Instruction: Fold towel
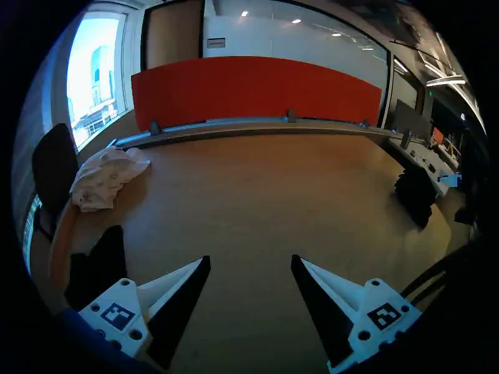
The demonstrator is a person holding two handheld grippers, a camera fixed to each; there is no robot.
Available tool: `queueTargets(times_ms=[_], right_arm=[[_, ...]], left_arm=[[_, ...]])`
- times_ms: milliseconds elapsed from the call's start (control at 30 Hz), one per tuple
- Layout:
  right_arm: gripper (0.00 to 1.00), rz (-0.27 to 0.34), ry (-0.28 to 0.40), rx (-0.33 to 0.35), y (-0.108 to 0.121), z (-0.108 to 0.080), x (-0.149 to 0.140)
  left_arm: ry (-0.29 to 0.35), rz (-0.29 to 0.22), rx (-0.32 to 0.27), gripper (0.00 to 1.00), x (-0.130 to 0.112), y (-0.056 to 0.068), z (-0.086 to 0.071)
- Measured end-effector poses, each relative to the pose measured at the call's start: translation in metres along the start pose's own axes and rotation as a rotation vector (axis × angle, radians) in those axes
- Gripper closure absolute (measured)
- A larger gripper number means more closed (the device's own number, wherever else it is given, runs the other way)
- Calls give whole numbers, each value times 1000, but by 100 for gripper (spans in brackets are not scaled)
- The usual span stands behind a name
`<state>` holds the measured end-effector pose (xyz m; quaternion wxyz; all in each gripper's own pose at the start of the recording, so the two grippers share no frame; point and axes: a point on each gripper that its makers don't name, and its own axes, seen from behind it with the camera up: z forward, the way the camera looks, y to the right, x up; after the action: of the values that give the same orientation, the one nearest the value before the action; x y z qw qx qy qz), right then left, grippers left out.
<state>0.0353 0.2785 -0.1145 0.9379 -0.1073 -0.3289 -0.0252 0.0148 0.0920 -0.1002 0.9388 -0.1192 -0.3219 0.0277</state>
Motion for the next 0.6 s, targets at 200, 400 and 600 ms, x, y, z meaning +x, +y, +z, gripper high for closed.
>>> queueTargets(times_ms=[200, 400, 600], right_arm=[[0, 13, 101, 10, -14, -7, 26], [0, 43, 193, 12, -23, -14, 50], [0, 89, 260, 11, -28, -19, 69]], left_arm=[[12, -2, 3, 4, 5, -1, 0], [26, -8, 7, 4, 9, -1, -1], [40, -19, 17, 4, 12, -4, -1]])
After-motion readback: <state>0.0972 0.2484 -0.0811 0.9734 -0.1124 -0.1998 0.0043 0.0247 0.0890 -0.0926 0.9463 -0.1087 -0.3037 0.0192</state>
